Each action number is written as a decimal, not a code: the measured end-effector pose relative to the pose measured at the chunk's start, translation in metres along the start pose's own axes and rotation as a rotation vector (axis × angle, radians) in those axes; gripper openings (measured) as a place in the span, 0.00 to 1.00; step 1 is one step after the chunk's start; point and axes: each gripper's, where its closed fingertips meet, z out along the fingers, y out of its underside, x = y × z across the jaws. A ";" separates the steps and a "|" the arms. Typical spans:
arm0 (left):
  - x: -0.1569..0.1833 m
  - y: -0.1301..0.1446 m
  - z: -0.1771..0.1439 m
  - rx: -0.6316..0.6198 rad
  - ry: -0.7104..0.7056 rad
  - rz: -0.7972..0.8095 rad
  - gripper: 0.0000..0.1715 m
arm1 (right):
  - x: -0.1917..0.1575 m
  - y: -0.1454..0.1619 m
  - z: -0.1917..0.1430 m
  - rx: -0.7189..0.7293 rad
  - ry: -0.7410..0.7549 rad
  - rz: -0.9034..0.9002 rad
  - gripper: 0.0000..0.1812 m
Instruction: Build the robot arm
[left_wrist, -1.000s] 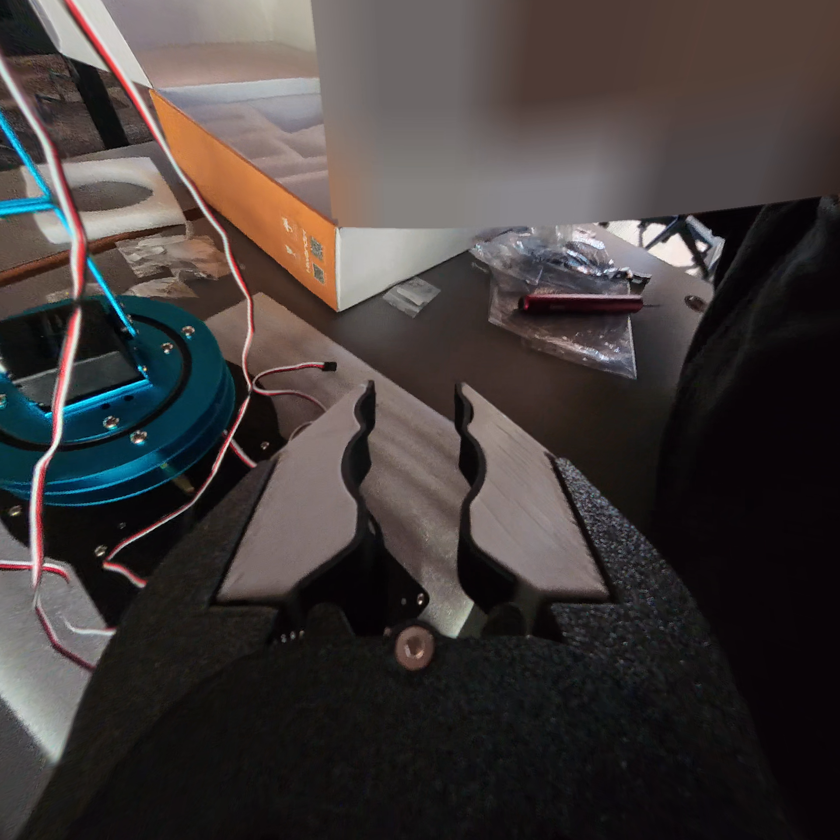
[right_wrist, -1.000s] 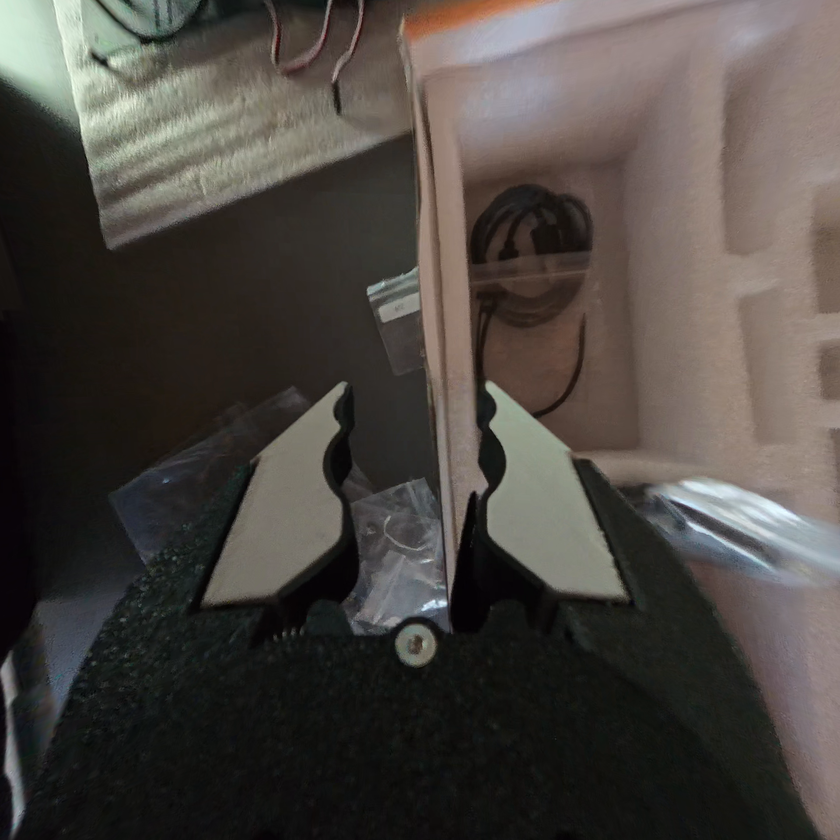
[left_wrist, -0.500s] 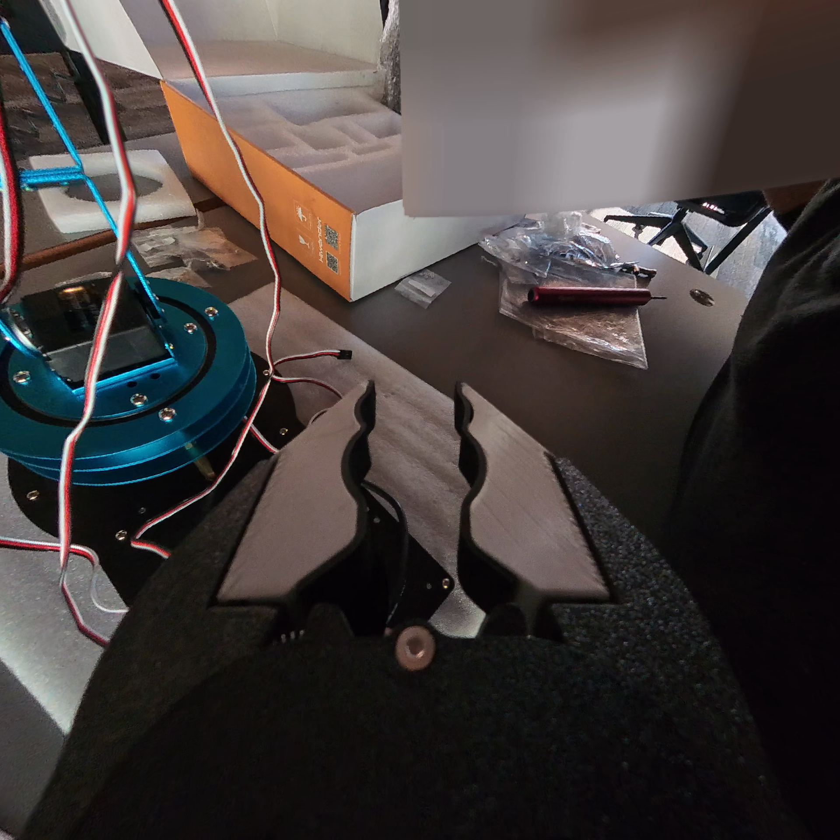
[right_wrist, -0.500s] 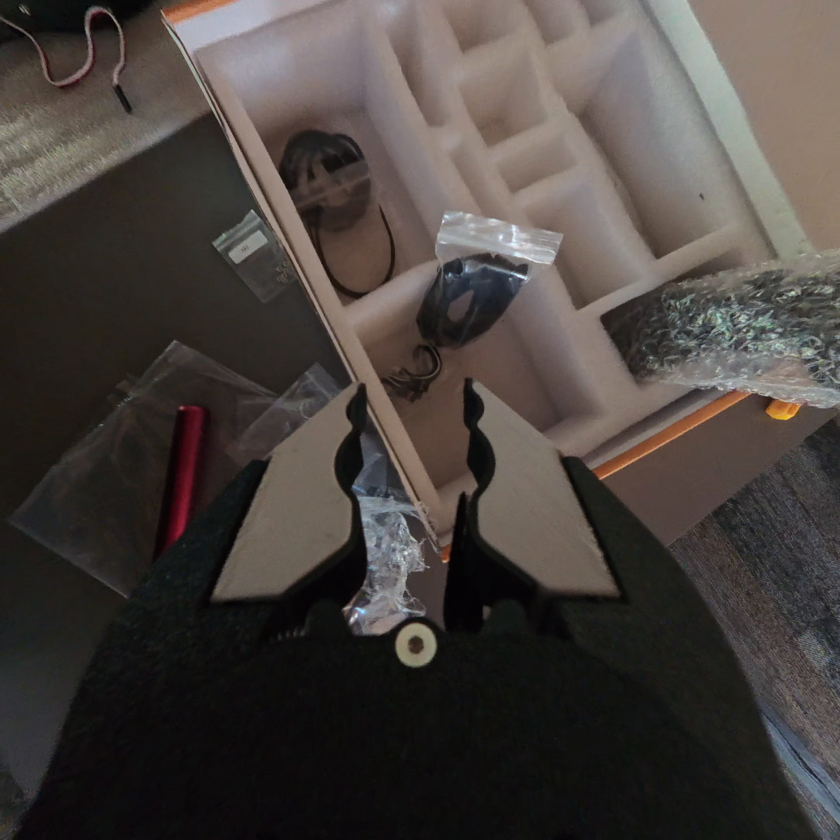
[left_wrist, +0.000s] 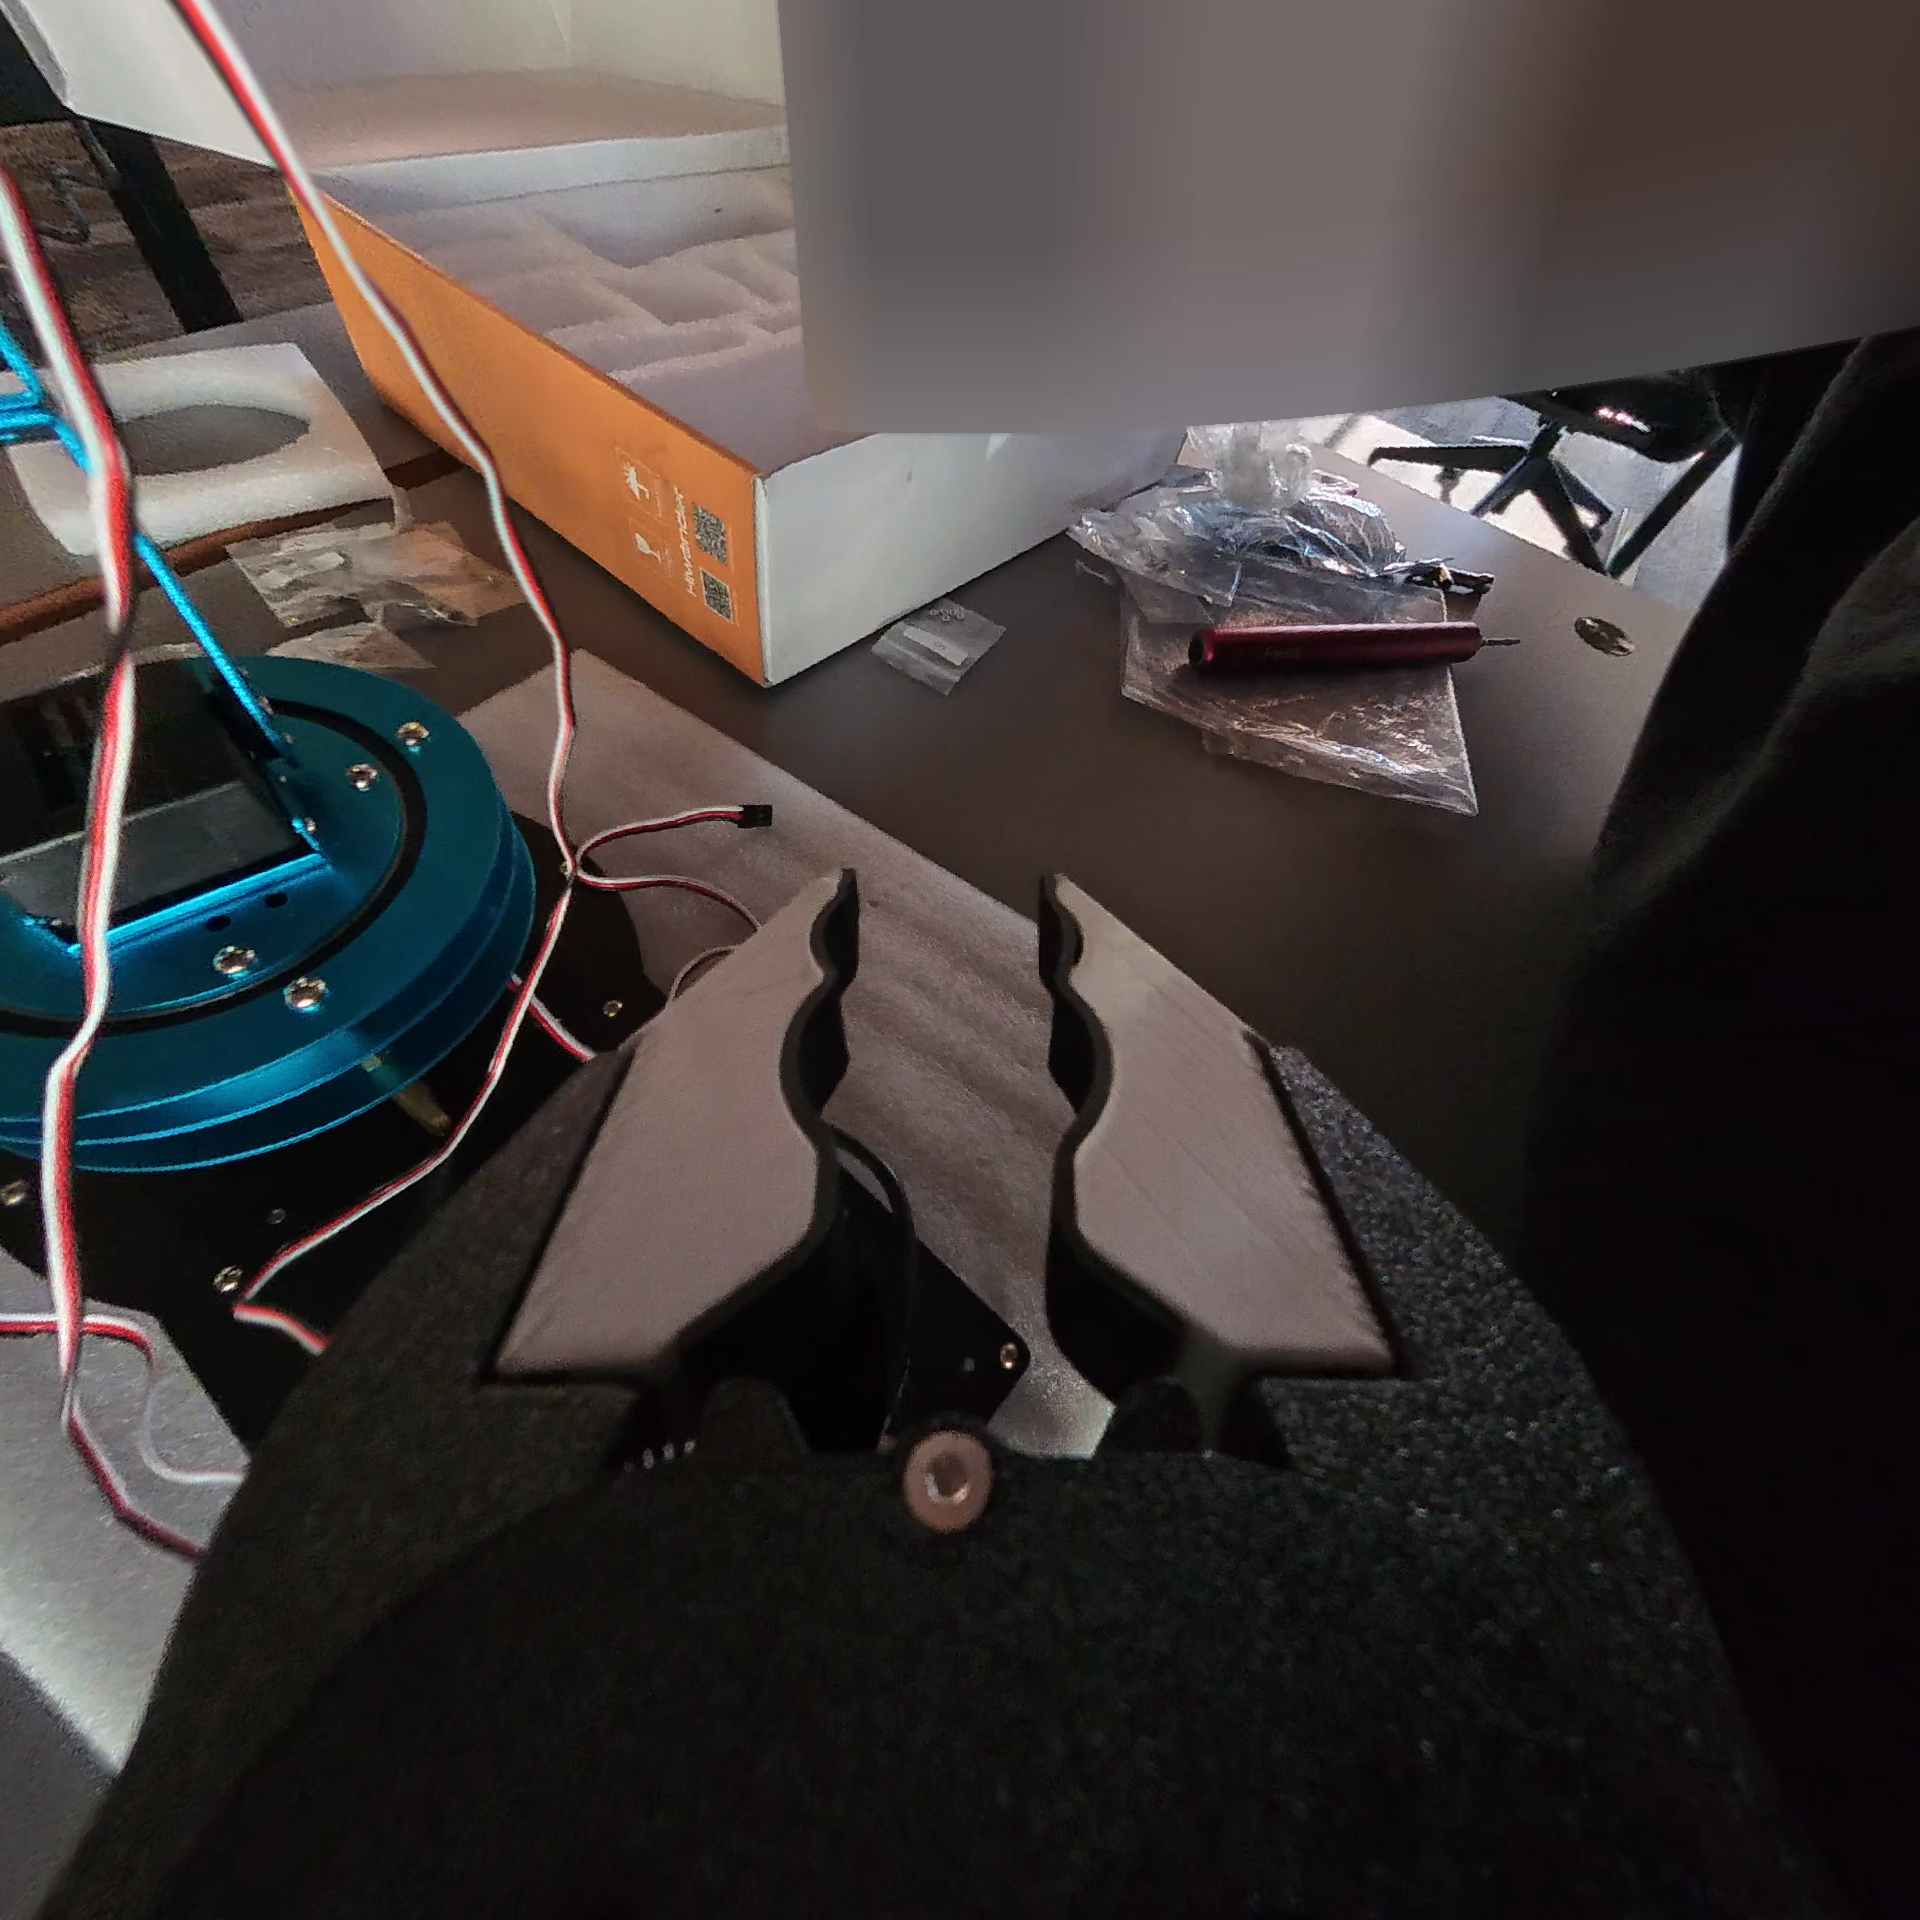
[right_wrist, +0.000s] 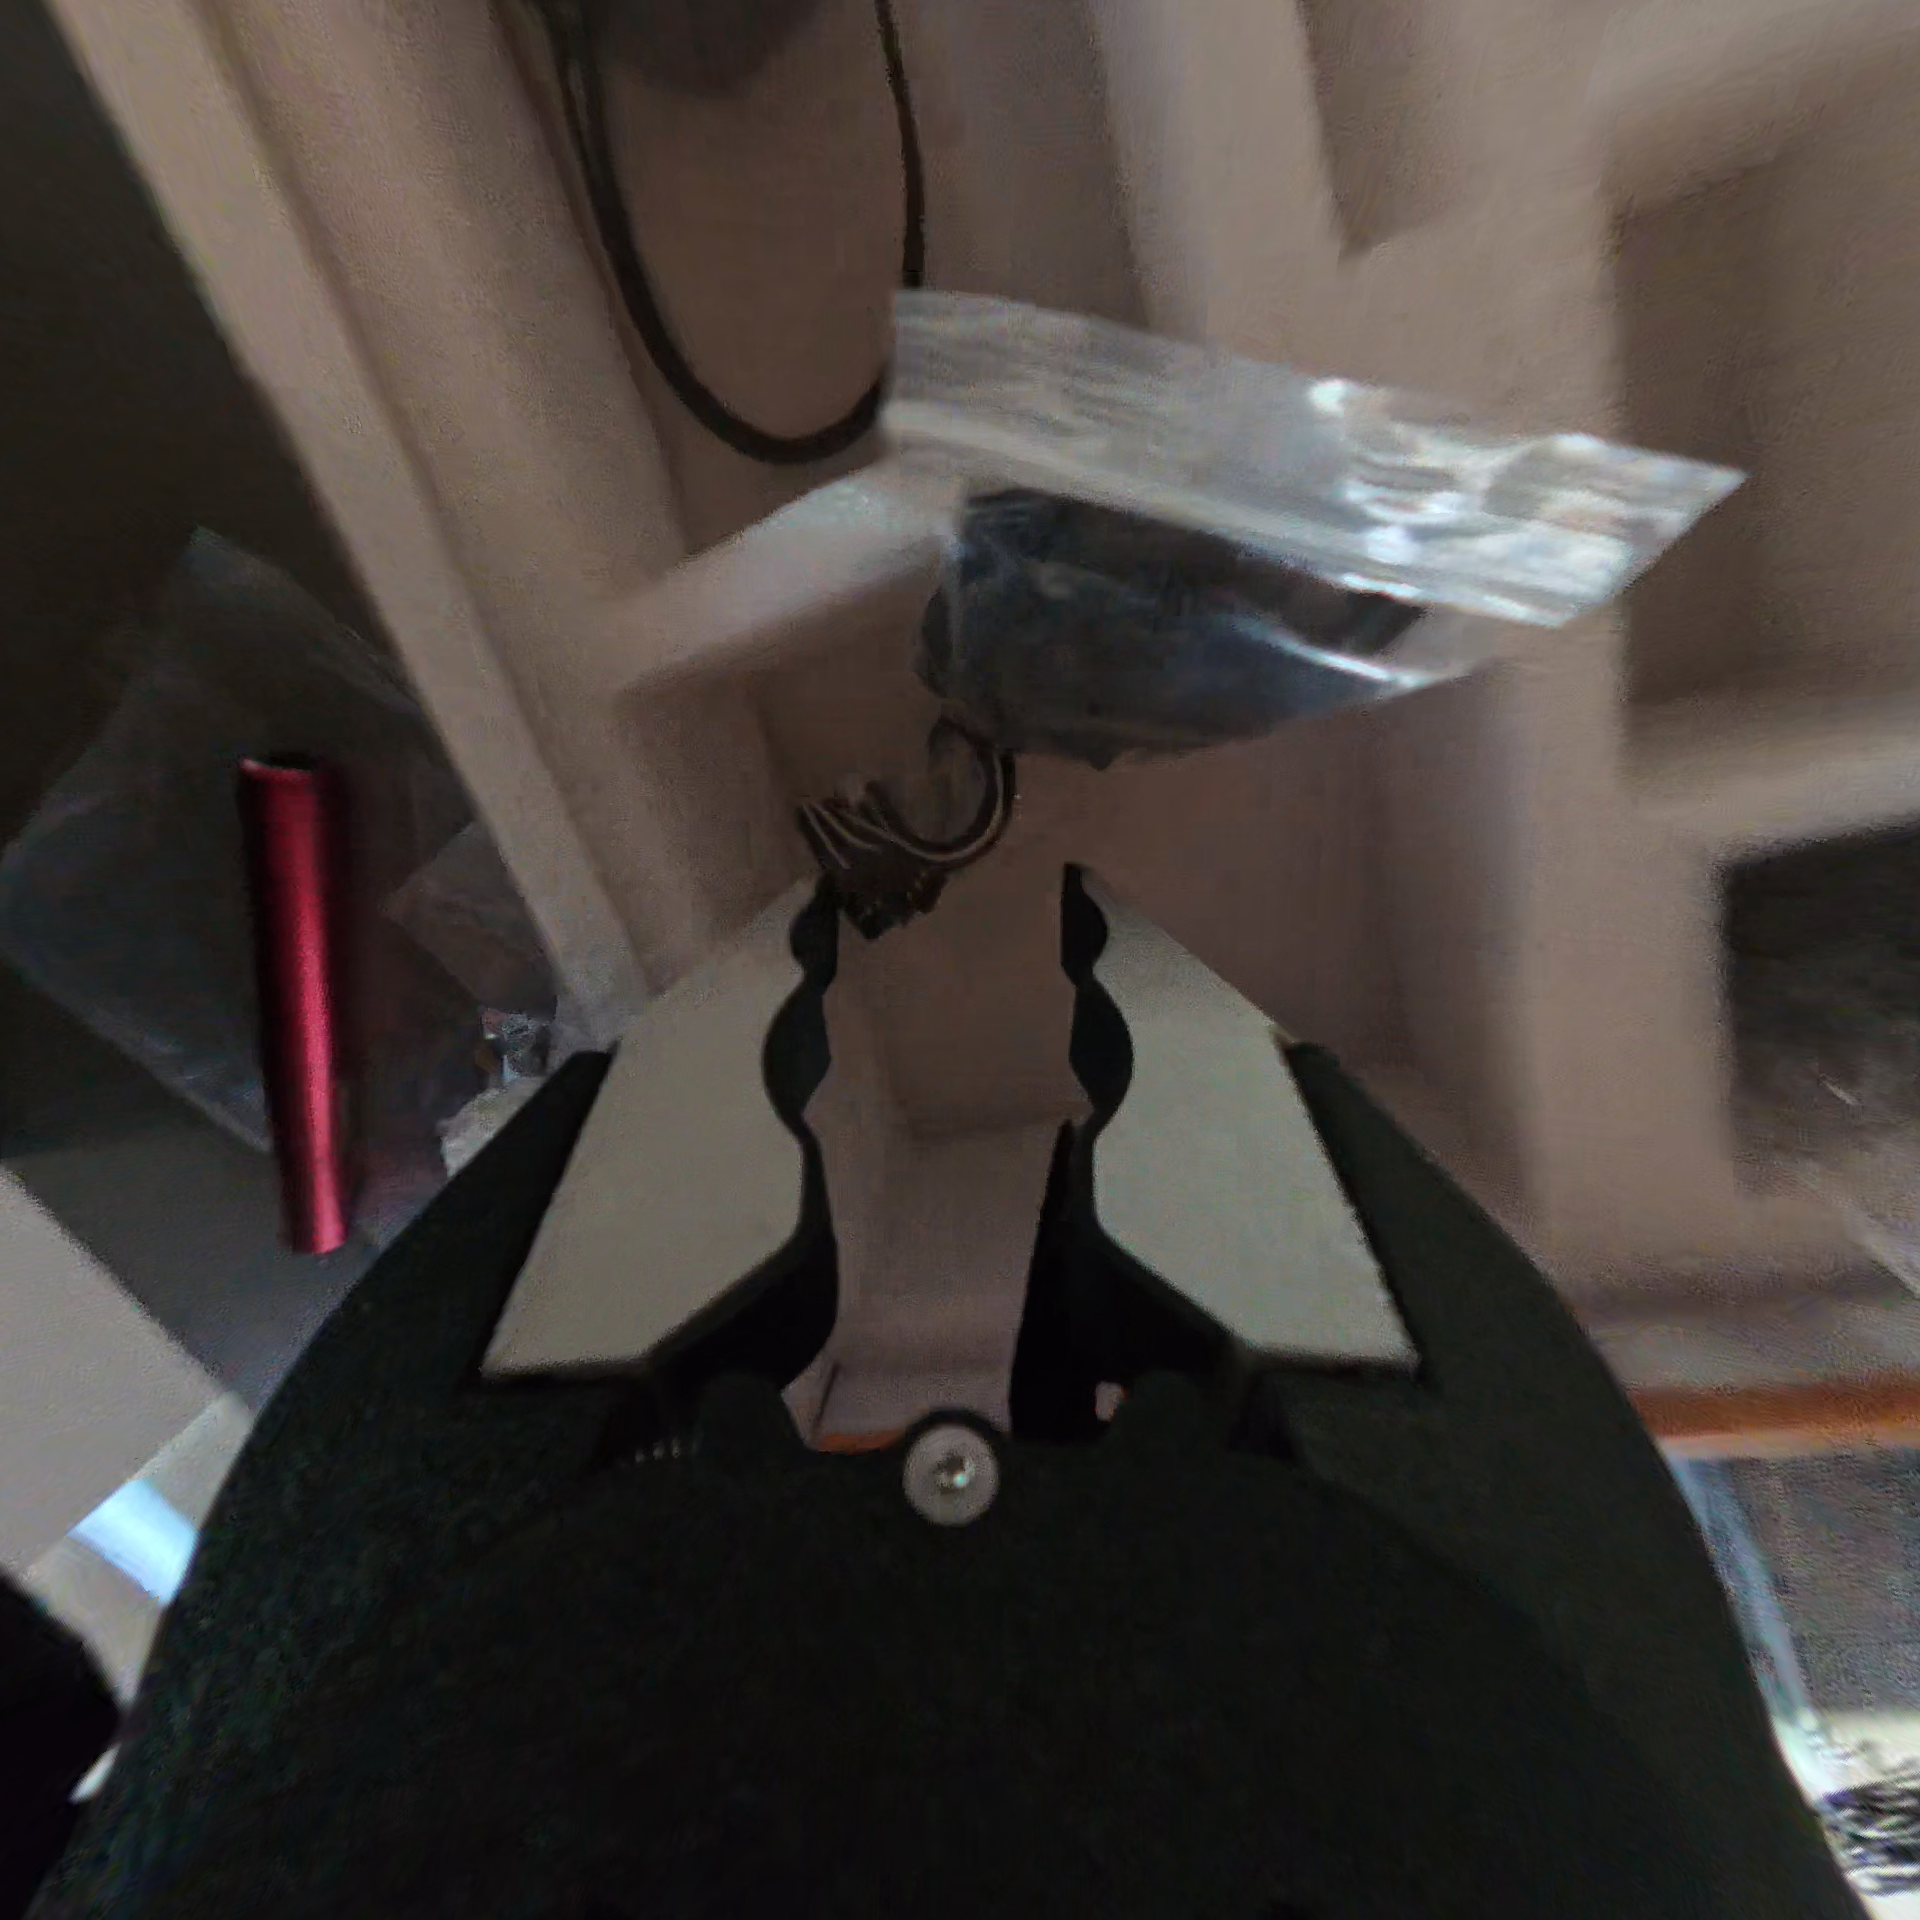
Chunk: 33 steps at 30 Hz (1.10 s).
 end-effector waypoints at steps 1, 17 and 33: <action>0.000 0.000 -0.003 0.005 -0.010 0.001 0.20 | 0.001 0.003 0.009 -0.045 -0.030 0.019 0.24; 0.005 0.004 -0.087 0.216 -0.061 -0.018 0.20 | -0.041 -0.037 -0.184 0.546 0.520 -0.056 0.03; -0.044 0.071 -0.141 0.262 -0.463 -0.134 0.19 | -0.276 -0.199 0.007 0.825 0.243 -0.380 0.04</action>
